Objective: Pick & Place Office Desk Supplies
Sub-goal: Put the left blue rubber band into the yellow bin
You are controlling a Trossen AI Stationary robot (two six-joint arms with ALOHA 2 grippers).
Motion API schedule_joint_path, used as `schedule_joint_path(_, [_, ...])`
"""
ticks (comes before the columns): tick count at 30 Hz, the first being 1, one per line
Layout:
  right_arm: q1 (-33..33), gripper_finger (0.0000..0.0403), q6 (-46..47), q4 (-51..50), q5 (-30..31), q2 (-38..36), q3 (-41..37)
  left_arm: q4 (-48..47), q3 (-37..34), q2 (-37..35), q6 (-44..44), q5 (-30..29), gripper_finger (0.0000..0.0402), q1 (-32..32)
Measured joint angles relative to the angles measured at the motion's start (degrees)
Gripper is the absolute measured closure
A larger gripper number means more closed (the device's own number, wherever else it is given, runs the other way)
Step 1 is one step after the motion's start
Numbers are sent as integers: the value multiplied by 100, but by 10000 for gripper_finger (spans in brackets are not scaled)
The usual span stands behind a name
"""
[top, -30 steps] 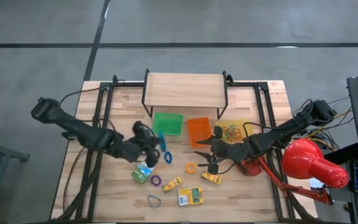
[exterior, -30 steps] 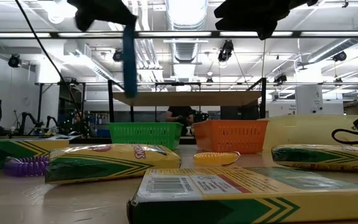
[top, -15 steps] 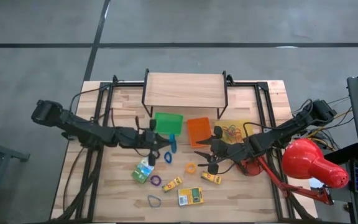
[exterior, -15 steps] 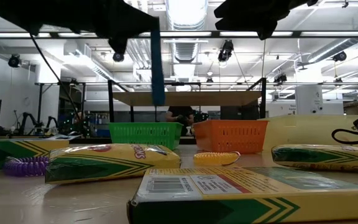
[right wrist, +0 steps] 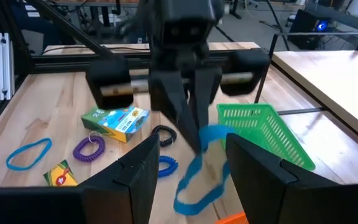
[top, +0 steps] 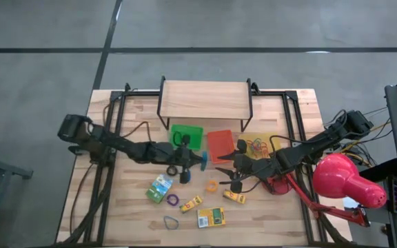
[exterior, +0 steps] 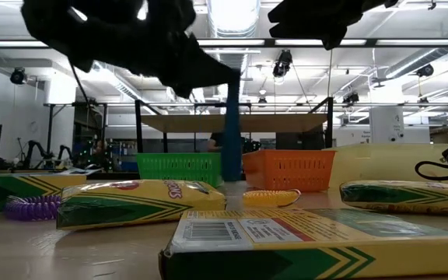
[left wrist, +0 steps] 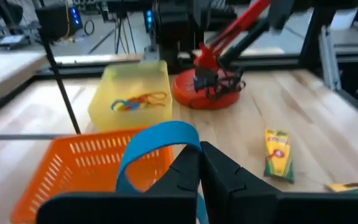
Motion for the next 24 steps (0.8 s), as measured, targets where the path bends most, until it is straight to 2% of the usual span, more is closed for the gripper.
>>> schedule_joint_path(9, [0,220,-9,-2,0,0,0,-136,85,619,-259,-2,392,-1])
schedule_joint_path(24, [0,220,0,-6,0,0,0,-1024,83,777,-1273,0,383,-7])
